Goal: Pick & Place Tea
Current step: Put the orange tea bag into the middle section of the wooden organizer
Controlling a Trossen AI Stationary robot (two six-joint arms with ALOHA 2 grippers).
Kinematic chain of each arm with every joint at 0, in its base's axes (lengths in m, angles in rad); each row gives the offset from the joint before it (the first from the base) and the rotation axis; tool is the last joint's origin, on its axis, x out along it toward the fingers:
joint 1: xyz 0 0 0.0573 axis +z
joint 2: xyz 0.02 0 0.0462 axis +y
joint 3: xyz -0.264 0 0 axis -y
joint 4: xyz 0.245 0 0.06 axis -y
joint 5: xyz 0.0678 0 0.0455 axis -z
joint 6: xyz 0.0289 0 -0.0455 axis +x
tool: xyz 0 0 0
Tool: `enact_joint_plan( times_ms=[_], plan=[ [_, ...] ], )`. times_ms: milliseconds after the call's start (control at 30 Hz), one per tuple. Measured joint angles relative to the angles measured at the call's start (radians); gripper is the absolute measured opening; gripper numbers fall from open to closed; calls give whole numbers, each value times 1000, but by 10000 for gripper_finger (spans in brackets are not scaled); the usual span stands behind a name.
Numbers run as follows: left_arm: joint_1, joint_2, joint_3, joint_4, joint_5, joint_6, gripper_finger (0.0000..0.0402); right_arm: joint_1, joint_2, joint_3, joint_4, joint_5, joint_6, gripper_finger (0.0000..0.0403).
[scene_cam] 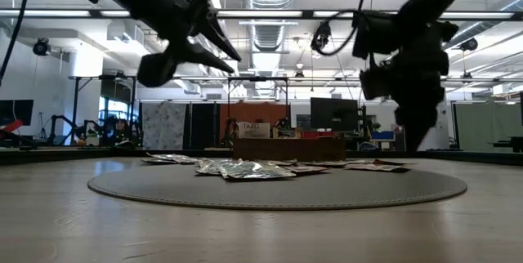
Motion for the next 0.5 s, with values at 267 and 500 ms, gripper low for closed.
enact_joint_plan(
  times_ms=[267, 500],
  plan=[
    [1, 192, 20, 180, 164, 217, 78, 11, -1, -59, 17, -4, 105, 121],
    [24, 314, 103, 178, 211, 387, 78, 16, -1, -55, 78, -9, 134, 121]
  ],
)
